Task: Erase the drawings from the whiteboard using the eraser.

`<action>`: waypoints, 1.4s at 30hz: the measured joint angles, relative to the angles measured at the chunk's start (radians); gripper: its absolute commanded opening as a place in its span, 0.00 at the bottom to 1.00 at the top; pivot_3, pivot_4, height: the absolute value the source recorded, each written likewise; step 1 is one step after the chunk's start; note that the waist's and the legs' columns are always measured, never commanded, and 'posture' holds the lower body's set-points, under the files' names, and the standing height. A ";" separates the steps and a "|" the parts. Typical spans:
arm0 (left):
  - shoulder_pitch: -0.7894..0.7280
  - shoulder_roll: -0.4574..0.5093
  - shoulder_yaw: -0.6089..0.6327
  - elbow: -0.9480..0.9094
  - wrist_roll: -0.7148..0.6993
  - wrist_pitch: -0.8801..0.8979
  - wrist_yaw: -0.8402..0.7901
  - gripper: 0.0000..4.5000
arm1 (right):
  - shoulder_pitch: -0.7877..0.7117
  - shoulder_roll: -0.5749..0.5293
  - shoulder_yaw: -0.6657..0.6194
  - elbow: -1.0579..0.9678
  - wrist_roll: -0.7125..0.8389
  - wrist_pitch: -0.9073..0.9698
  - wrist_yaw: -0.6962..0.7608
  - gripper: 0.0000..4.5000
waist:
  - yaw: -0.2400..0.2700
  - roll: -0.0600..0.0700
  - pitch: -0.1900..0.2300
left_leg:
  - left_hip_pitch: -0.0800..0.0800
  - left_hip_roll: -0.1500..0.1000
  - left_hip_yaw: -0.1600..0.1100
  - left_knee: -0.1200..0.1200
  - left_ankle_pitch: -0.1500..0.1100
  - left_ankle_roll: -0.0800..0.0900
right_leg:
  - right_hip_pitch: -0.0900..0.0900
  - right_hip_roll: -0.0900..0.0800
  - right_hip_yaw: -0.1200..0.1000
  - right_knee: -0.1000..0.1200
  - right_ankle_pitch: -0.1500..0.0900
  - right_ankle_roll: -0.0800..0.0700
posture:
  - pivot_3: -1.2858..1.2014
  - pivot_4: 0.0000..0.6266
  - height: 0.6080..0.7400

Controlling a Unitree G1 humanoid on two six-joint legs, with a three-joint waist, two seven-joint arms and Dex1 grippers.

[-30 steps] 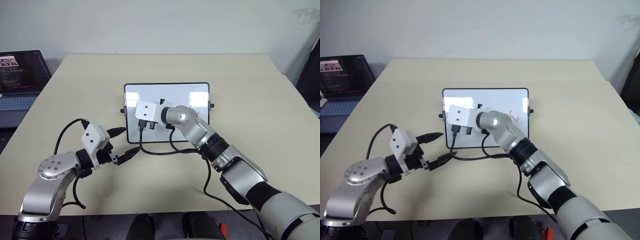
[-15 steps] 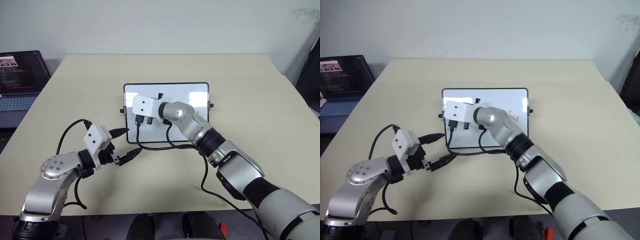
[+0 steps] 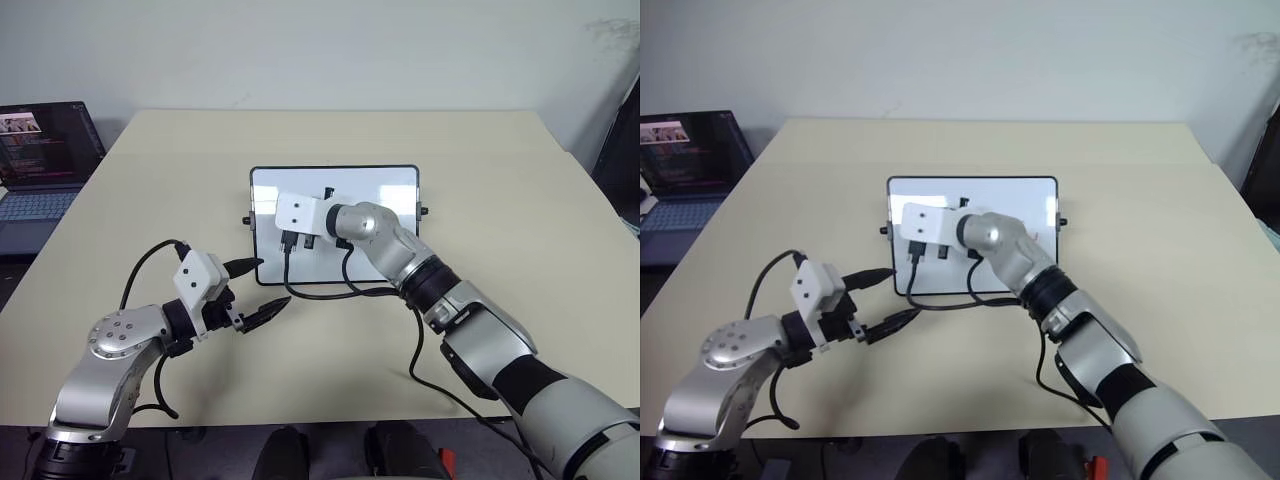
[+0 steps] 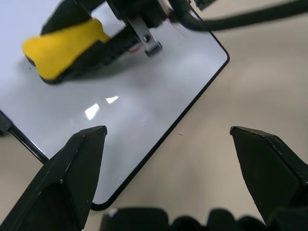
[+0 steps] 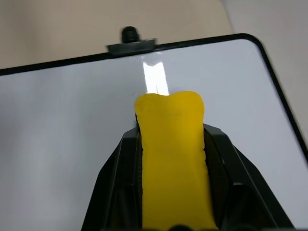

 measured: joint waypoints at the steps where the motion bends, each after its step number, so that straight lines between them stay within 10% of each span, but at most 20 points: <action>1: -0.002 0.000 0.000 0.001 0.000 0.000 0.000 1.00 | 0.001 -0.006 0.000 -0.006 0.000 0.002 0.013 0.29 | 0.001 0.000 0.000 | 0.000 0.000 0.000 0.000 0.000 0.000 | 0.000 0.000 0.000 0.000 0.000 0.000 | 0.52 0.24 1.00; 42: -0.036 -0.004 -0.038 0.034 0.000 -0.011 -0.020 1.00 | 0.090 -0.109 0.026 -0.161 -0.034 0.071 0.116 0.29 | 0.006 0.001 0.001 | 0.005 0.000 -0.003 0.010 0.000 0.002 | 0.010 0.001 -0.002 -0.001 0.001 -0.002 | 0.52 0.24 1.00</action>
